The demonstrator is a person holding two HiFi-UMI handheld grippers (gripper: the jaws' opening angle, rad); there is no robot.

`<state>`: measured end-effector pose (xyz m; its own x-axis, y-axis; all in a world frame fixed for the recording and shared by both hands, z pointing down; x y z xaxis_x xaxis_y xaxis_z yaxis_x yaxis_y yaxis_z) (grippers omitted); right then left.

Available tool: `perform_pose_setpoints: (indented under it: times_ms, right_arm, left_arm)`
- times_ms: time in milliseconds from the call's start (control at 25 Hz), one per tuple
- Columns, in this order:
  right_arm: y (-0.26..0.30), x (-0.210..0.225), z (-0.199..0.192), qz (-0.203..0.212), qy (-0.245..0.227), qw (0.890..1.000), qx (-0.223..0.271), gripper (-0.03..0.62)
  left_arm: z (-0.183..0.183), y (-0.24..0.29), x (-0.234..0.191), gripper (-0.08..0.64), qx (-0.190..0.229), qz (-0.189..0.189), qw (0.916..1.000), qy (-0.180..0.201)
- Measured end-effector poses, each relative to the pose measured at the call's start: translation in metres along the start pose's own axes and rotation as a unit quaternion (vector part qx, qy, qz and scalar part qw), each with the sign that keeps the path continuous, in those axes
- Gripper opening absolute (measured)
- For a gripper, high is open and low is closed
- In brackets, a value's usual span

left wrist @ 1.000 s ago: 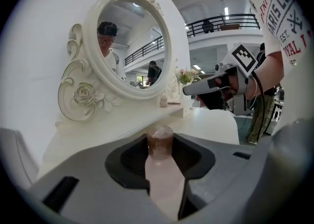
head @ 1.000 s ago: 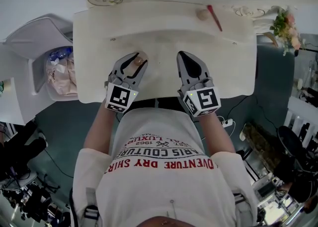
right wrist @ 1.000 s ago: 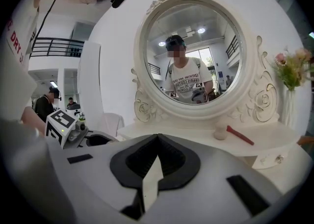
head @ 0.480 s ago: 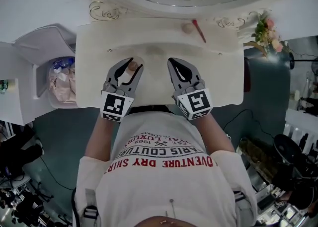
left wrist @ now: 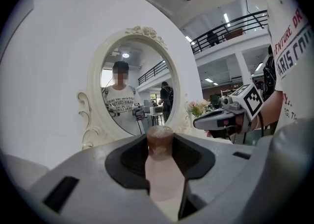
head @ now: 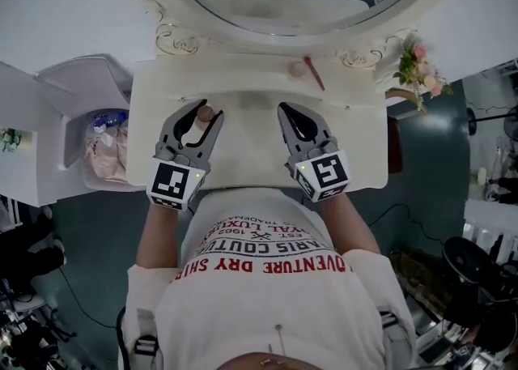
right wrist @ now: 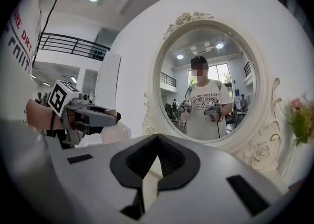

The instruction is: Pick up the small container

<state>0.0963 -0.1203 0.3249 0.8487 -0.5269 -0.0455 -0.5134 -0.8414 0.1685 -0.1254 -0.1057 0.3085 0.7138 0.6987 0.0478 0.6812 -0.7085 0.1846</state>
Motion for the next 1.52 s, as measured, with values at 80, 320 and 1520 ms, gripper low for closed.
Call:
perform_pose_setpoints:
  times_ms: [80, 320, 1520]
  right_arm:
    - [-0.002, 0.001, 0.007, -0.002, 0.004, 1.0, 0.01, -0.002]
    - [-0.003, 0.002, 0.019, 0.0, 0.008, 1.0, 0.026, -0.002]
    - [-0.004, 0.008, 0.021, -0.003, 0.015, 0.999, 0.034, -0.002]
  left_arm:
    - [0.006, -0.007, -0.002, 0.147, 0.002, 0.009, 1.0, 0.002]
    - [0.015, -0.018, -0.007, 0.147, 0.005, 0.023, 0.9997, 0.004]
    - [0.015, 0.004, 0.001, 0.147, 0.006, -0.001, 0.9999, 0.01]
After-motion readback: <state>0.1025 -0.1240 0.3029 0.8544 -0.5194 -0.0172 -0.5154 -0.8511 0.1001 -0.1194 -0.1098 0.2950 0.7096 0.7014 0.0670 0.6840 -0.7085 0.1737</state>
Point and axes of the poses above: the fingertips, and each gripper's own axes: y forward along the fingers, x to its right, z out of its top, the point moved 8 cm from there along -y, backward along the fingers, and after that the axes turned 8 degrees about -z, right-handed, at the moved point
